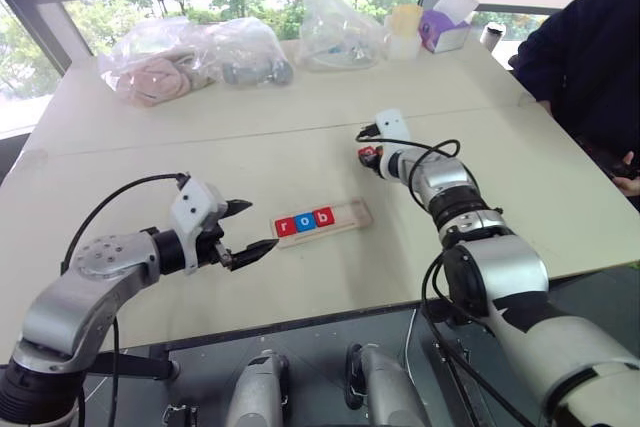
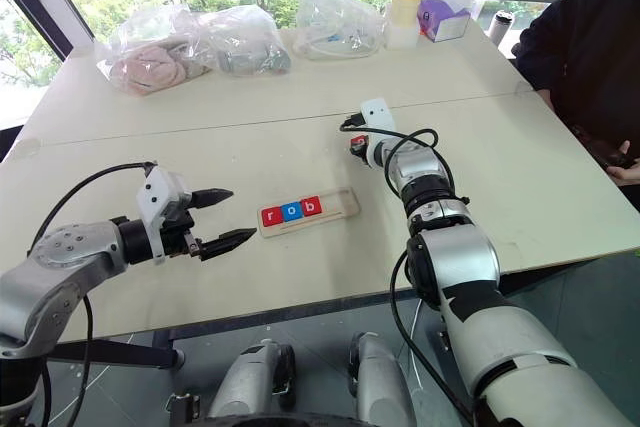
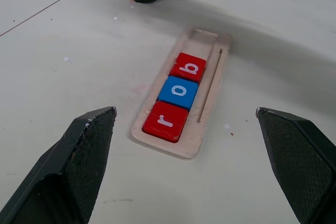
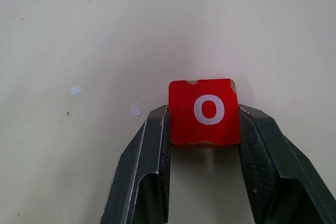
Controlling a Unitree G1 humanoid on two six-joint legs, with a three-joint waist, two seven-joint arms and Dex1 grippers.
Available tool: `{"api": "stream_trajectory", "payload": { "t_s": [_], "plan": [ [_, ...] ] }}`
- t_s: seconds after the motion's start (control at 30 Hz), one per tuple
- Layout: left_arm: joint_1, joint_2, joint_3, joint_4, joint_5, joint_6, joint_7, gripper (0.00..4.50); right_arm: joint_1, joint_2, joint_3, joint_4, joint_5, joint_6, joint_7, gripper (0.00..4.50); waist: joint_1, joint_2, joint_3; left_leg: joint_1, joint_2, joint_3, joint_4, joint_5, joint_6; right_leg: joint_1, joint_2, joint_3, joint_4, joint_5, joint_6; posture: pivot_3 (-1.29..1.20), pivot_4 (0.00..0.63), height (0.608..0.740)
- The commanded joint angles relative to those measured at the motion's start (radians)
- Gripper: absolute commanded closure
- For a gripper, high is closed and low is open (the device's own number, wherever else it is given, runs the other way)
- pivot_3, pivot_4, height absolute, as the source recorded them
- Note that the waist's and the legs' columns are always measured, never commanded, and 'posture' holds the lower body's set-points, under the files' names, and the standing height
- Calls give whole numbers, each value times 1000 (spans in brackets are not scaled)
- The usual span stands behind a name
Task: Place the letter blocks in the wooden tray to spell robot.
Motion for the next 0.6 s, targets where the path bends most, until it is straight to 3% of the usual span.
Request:
{"api": "stream_trajectory", "payload": {
  "t_s": [0.03,0.17,0.33,0.5,0.6],
  "plan": [
    [2,1,22,-40,-4,-8,4,0,-6,-11,14,-57,-10,34,-9,3343,0,0,0,0,0,0,0,0,0,0,0,0,0,0,0,0,150,725],
    [5,-5,19,-45,-6,-7,9,0,67,-55,28,-328,-1,188,13,3343,7,0,0,-1,0,0,0,0,0,-1,0,0,0,0,0,0,150,725],
    [4,-14,1,-39,-1,-16,5,0,275,-119,13,-974,59,593,41,3343,9,0,0,-3,0,-1,-1,0,0,-2,-2,0,-1,-2,3,0,150,725],
    [-4,-16,-14,-30,-1,-19,-15,0,437,-150,-31,-1401,118,932,28,3343,8,0,0,-5,0,-1,-1,0,0,-4,-1,0,0,-2,2,0,150,725],
    [-15,-13,-21,-19,5,-24,-25,0,487,-151,-52,-1520,132,1040,9,3343,6,0,0,-5,0,-2,-1,0,0,-4,-1,-1,0,-2,2,0,150,725]
  ]
}}
